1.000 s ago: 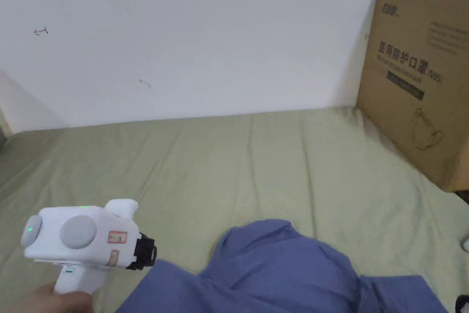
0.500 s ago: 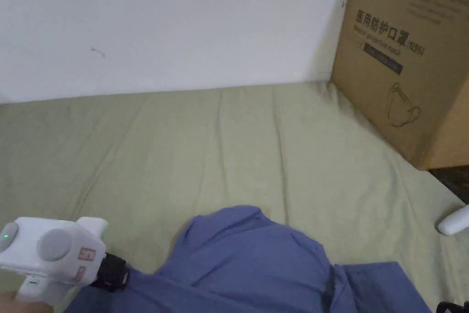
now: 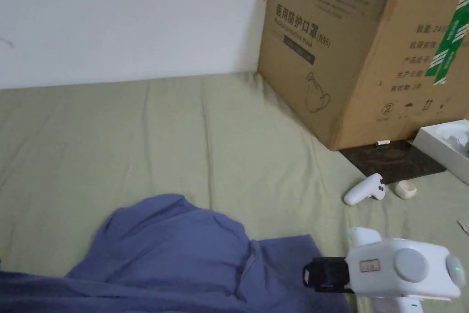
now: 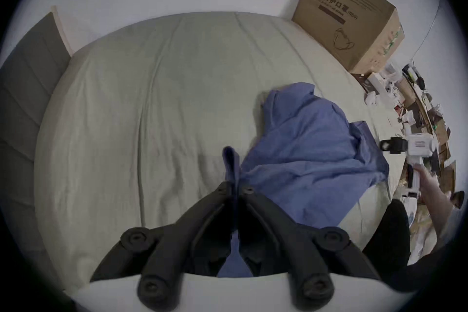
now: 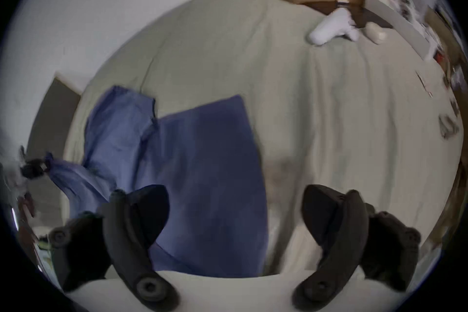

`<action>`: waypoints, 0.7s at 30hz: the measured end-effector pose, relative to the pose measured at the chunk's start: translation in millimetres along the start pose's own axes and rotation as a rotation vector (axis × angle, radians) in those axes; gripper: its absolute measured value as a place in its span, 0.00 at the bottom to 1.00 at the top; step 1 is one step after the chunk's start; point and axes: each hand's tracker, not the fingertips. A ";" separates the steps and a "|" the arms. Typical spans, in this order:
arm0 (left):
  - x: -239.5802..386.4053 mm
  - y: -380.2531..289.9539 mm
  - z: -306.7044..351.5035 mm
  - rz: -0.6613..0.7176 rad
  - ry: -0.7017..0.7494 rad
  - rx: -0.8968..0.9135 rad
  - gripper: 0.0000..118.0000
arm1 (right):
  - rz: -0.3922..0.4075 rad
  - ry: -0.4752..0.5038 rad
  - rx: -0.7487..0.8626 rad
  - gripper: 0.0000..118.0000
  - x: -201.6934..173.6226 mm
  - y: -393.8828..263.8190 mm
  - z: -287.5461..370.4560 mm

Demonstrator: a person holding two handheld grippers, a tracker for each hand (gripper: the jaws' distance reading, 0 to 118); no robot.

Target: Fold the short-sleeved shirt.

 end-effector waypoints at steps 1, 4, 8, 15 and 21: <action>5.3 -3.0 6.4 0.002 0.004 0.006 0.02 | 0.036 0.005 -0.024 0.73 -5.6 -0.2 -4.9; 9.9 -11.7 21.9 0.027 0.029 0.041 0.02 | 0.091 0.029 -0.050 0.17 -12.6 -3.0 -12.6; 11.7 -22.8 44.1 0.031 0.018 0.068 0.02 | 0.118 -0.004 0.077 0.03 -19.2 -5.6 15.2; 4.4 -32.1 102.5 0.020 0.040 0.172 0.02 | 0.052 0.163 0.311 0.00 -25.7 4.0 120.1; 11.5 -17.2 185.4 0.000 0.062 0.345 0.02 | 0.069 0.245 0.481 0.00 -45.7 37.9 214.7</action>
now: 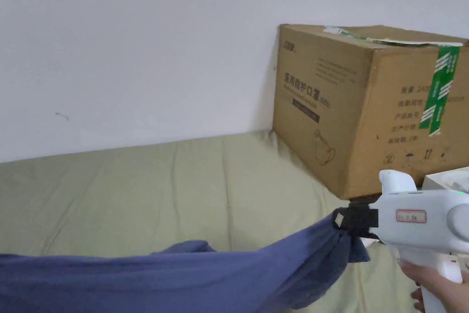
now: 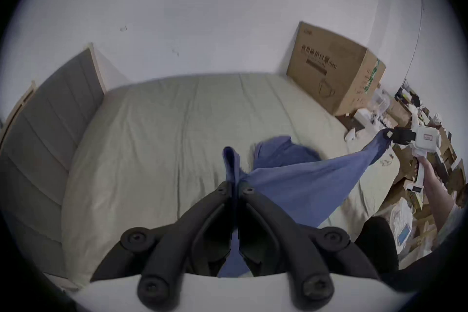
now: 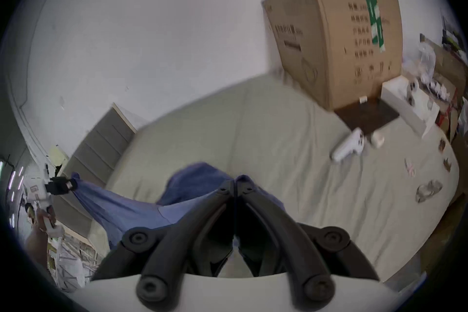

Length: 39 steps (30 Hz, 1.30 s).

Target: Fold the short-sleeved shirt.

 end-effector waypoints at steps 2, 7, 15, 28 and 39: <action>0.8 19.0 23.5 -0.009 0.018 0.049 0.02 | 0.028 0.019 0.055 0.00 -15.8 34.6 15.6; -2.0 69.1 67.9 0.005 0.021 0.165 0.02 | 0.106 0.057 0.208 0.00 -63.8 114.9 55.9; -7.0 157.8 93.1 0.004 0.059 0.293 0.02 | 0.218 0.025 0.332 0.00 -136.6 237.7 78.8; -13.9 275.9 0.8 0.108 0.112 0.410 0.02 | 0.390 -0.207 0.460 0.00 -223.4 380.4 -7.0; -49.8 313.7 -100.9 0.155 0.167 0.489 0.02 | 0.436 -0.272 0.494 0.00 -229.6 399.2 -97.1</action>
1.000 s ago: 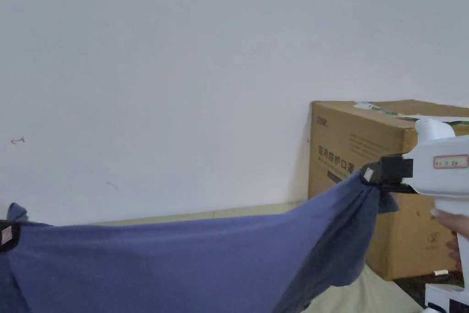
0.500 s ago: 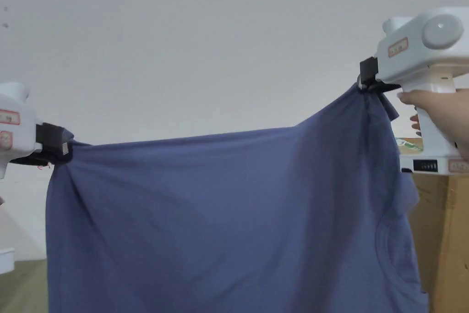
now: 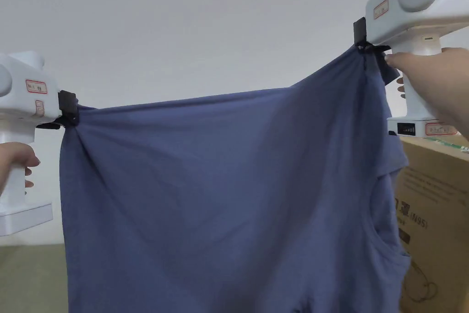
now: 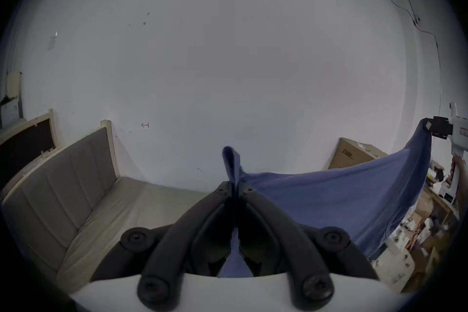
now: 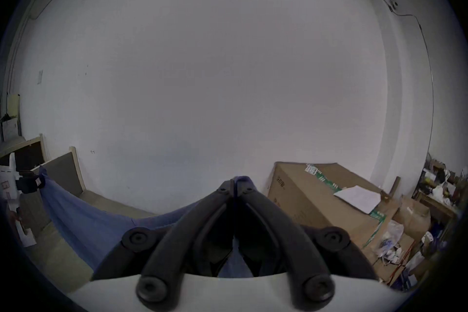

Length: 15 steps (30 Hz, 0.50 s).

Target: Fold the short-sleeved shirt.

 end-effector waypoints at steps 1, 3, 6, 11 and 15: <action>-4.2 -6.1 -8.9 -0.031 0.013 0.005 0.02 | -0.008 0.006 -0.006 0.00 -4.0 -12.7 -7.5; -7.8 -25.8 -17.7 -0.063 0.026 -0.026 0.02 | -0.007 0.017 -0.024 0.00 -8.6 -42.6 -20.4; -21.9 -72.5 -29.0 -0.038 0.013 -0.152 0.02 | 0.032 0.048 -0.141 0.00 -11.0 -114.0 -34.3; -60.3 -206.6 -30.8 0.042 -0.030 -0.487 0.02 | -0.018 0.166 -0.507 0.00 -5.8 -295.1 -28.8; -61.1 -331.2 26.2 0.013 -0.042 -0.763 0.02 | -0.016 0.216 -0.803 0.00 4.4 -443.7 28.2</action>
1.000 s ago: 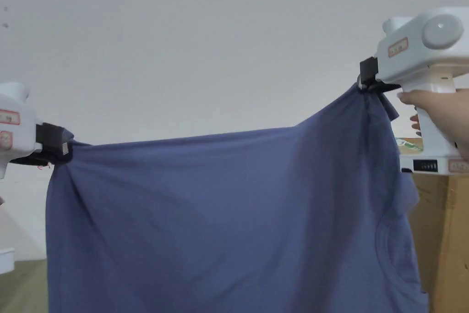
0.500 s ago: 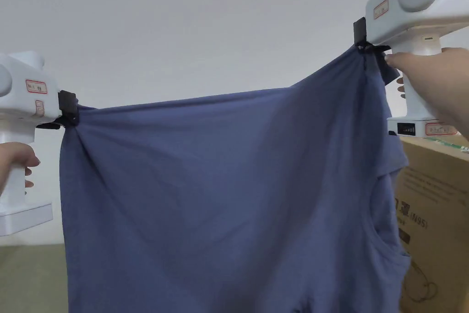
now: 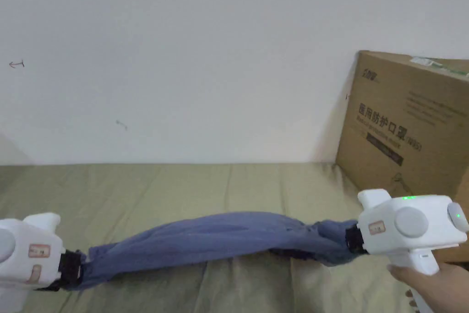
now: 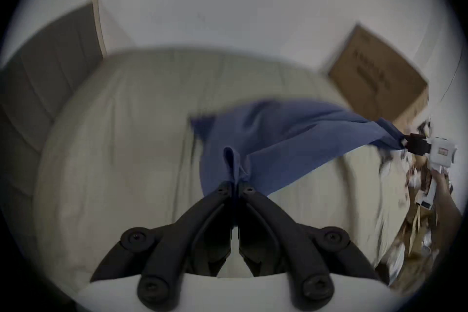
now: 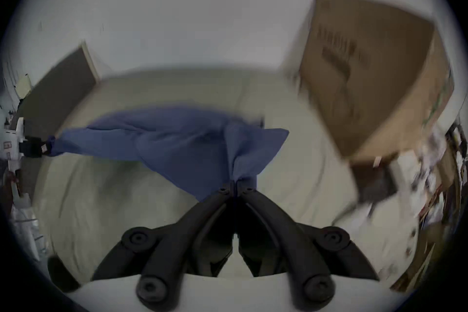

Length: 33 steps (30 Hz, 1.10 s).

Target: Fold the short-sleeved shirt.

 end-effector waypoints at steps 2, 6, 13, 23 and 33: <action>-7.9 -60.7 -11.6 -0.019 -0.010 -0.106 0.02 | -0.052 0.061 -0.139 0.00 8.9 -74.8 -14.7; -10.9 -147.6 -1.2 -0.047 0.005 -0.259 0.02 | -0.102 0.083 -0.300 0.00 24.3 -191.0 0.8; -1.2 -227.8 48.0 -0.124 0.012 -0.300 0.02 | -0.043 0.118 -0.360 0.00 25.6 -296.9 76.2; 14.2 -241.4 64.0 -0.117 0.024 -0.380 0.02 | -0.181 0.133 -0.461 0.00 32.7 -311.1 100.0; 8.1 -230.8 81.3 -0.066 -0.002 -0.334 0.02 | -0.168 0.094 -0.491 0.01 23.2 -308.2 117.8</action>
